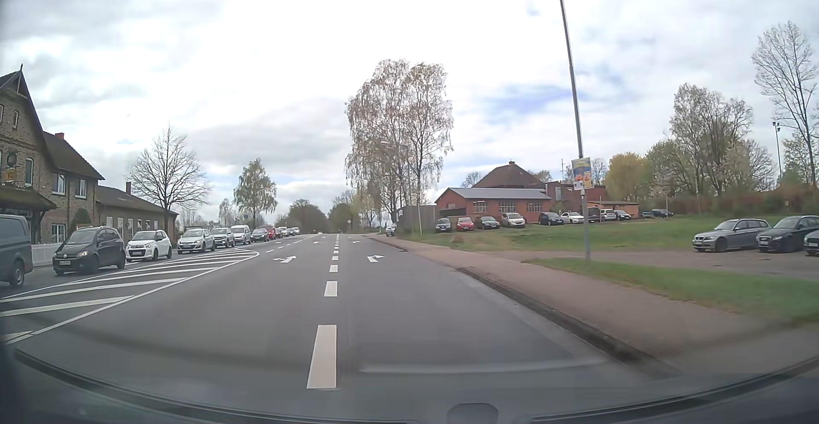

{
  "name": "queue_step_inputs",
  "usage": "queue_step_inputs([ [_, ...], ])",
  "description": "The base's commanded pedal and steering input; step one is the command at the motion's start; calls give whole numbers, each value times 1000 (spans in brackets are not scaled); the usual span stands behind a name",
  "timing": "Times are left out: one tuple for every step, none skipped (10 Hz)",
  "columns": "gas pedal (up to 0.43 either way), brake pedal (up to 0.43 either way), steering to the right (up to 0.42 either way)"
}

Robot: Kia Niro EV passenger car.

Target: Follow the waypoints while adhering to traffic rules and regulations

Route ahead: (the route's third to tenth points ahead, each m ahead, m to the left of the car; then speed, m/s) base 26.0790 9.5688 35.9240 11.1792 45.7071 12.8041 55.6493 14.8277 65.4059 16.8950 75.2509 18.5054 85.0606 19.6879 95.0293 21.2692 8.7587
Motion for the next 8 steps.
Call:
queue_step_inputs([
  [220, 0, -76],
  [220, 0, -70],
  [228, 0, -64],
  [228, 0, -53],
  [228, 0, -43],
  [228, 0, -38],
  [228, 0, -37],
  [228, 0, -35],
])
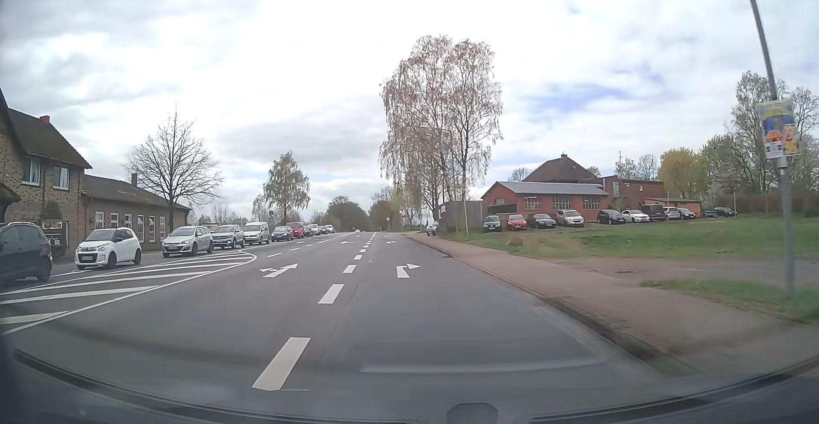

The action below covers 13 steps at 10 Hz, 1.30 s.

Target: Follow the waypoints while adhering to traffic rules and regulations

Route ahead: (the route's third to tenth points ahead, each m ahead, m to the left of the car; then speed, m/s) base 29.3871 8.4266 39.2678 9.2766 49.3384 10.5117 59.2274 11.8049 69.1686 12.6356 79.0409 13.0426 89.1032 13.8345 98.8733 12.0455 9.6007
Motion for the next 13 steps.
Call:
queue_step_inputs([
  [228, 0, -33],
  [228, 0, -29],
  [228, 0, -23],
  [228, 0, -20],
  [228, 0, -20],
  [228, 0, -19],
  [228, 0, -19],
  [228, 0, -20],
  [228, 0, -20],
  [228, 0, -19],
  [220, 0, -20],
  [220, 0, -19],
  [209, 0, -18],
])
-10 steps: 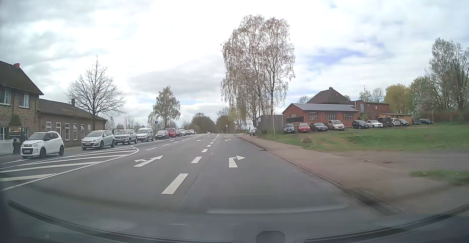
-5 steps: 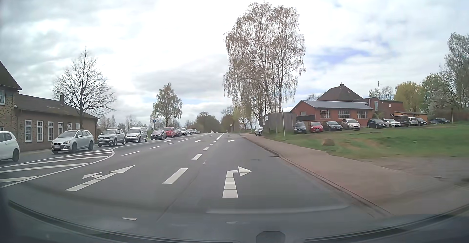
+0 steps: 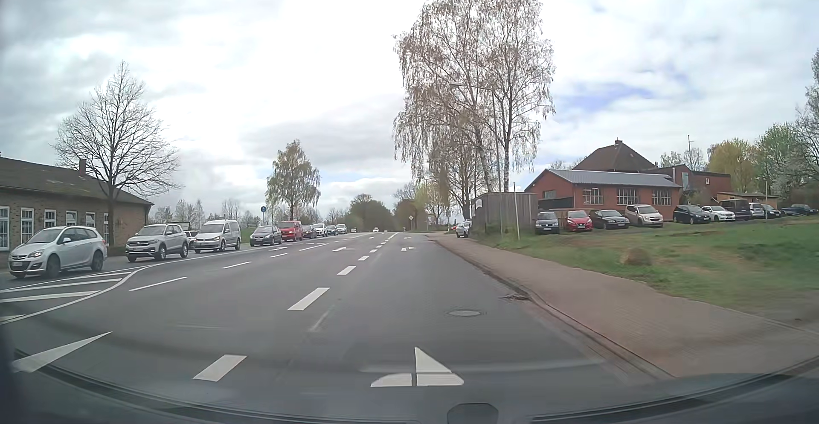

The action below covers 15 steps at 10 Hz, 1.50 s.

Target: Follow the waypoints while adhering to traffic rules and regulations

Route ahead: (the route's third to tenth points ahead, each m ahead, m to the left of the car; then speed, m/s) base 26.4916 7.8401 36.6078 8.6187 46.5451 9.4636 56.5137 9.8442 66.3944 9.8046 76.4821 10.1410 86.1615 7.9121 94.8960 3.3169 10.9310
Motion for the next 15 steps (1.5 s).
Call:
queue_step_inputs([
  [209, 0, -22],
  [209, 0, -26],
  [209, 0, -28],
  [209, 0, -27],
  [197, 0, -26],
  [189, 0, -24],
  [189, 0, -21],
  [189, 0, -18],
  [189, 0, -17],
  [189, 0, -15],
  [189, 0, -13],
  [177, 0, -11],
  [169, 0, -6],
  [157, 0, -3],
  [157, 0, -3],
])
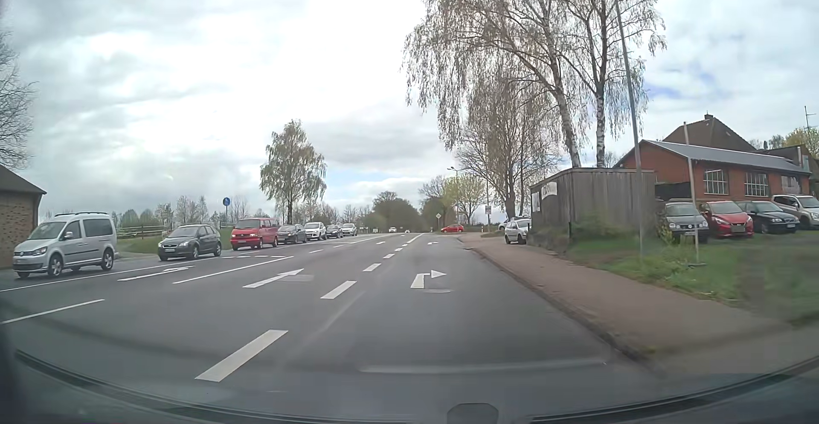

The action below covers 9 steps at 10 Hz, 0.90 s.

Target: Follow the waypoints while adhering to traffic rules and regulations

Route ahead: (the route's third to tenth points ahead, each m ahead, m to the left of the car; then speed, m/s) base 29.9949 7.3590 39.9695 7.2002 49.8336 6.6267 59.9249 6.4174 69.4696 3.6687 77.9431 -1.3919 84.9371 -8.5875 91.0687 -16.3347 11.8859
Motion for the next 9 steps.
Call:
queue_step_inputs([
  [157, 0, -3],
  [150, 0, -2],
  [138, 0, -2],
  [138, 0, -2],
  [130, 0, -2],
  [130, 0, -2],
  [130, 0, -2],
  [130, 0, -2],
  [118, 0, -2],
])
